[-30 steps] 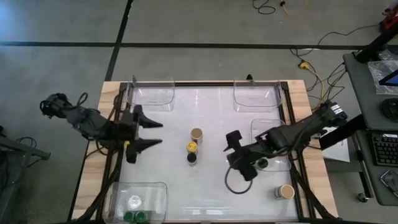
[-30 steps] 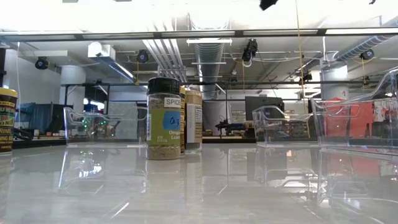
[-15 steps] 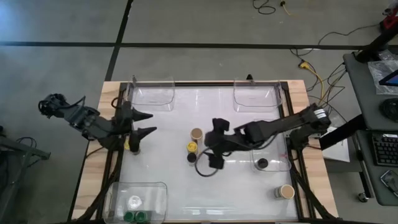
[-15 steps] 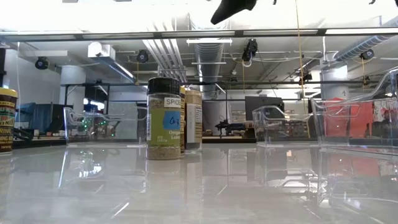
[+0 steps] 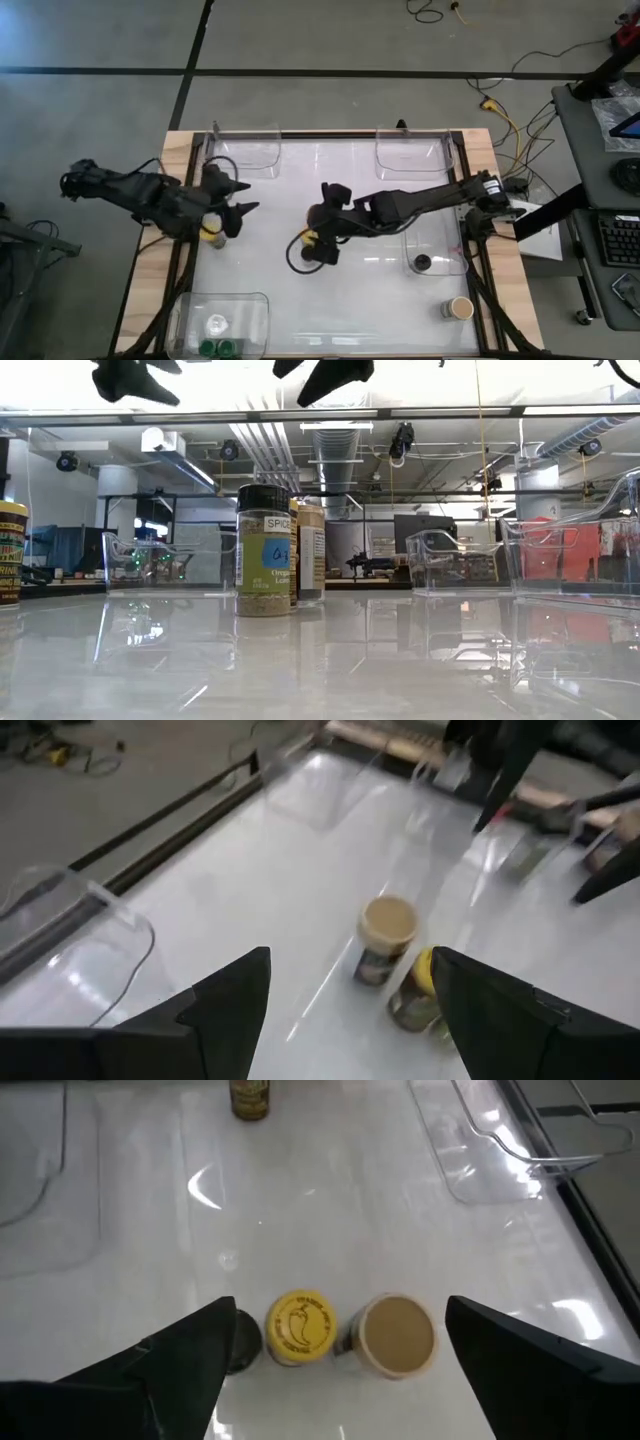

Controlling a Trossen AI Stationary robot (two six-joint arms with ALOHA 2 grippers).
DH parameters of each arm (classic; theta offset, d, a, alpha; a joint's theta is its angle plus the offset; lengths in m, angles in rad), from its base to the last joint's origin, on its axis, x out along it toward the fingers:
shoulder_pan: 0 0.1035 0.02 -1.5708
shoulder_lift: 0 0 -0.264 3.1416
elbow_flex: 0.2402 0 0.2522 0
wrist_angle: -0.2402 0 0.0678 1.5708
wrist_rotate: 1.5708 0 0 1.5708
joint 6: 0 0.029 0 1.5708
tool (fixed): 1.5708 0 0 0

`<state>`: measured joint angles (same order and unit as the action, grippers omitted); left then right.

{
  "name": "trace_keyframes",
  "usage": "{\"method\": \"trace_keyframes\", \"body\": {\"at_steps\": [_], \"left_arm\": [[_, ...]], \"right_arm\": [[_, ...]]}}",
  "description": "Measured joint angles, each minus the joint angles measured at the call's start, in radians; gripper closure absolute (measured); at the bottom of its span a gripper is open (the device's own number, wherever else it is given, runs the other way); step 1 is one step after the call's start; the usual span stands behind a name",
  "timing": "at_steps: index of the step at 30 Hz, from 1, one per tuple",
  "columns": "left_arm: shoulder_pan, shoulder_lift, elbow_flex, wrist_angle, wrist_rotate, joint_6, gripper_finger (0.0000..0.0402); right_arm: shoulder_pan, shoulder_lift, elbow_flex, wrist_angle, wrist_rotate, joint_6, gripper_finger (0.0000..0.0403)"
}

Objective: Sort spices by type
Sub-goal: Put the black seasoning bottle into the middle transparent bin

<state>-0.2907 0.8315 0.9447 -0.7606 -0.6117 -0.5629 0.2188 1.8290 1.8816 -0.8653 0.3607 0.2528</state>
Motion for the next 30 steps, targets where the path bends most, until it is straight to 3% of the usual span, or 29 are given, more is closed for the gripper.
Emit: {"method": "trace_keyframes", "body": {"at_steps": [4, 9, 15, 18, 23, 27, 30], "left_arm": [[0.059, 0.063, -0.003, -0.003, 0.059, -0.047, 0.0141], [0.073, 0.125, -0.005, -0.001, 0.077, -0.081, 0.0141], [0.07, 0.128, -0.012, -0.009, 0.084, -0.059, 0.0141], [0.064, 0.108, -0.019, -0.014, 0.097, -0.061, 0.0141], [0.056, 0.097, -0.023, -0.023, 0.083, -0.063, 0.0141], [0.038, 0.101, -0.024, 0.004, 0.085, -0.055, 0.0141], [0.003, 0.102, -0.024, 0.018, 0.1, -0.05, 0.0141]], "right_arm": [[-0.023, -0.002, 0.01, -0.049, -0.012, -0.06, 0.0049], [-0.028, -0.003, -0.003, -0.041, -0.1, -0.173, 0.0057], [0.001, 0.008, -0.081, -0.013, -0.068, -0.112, 0.0066], [0.035, 0.007, -0.104, -0.012, -0.074, -0.215, 0.0062], [0.089, 0.006, -0.083, 0.011, -0.197, -0.484, 0.0053], [0.067, 0.024, -0.06, 0.014, -0.342, -0.471, 0.0055], [0.052, 0.045, -0.056, 0.011, -0.356, -0.496, 0.0058]]}}
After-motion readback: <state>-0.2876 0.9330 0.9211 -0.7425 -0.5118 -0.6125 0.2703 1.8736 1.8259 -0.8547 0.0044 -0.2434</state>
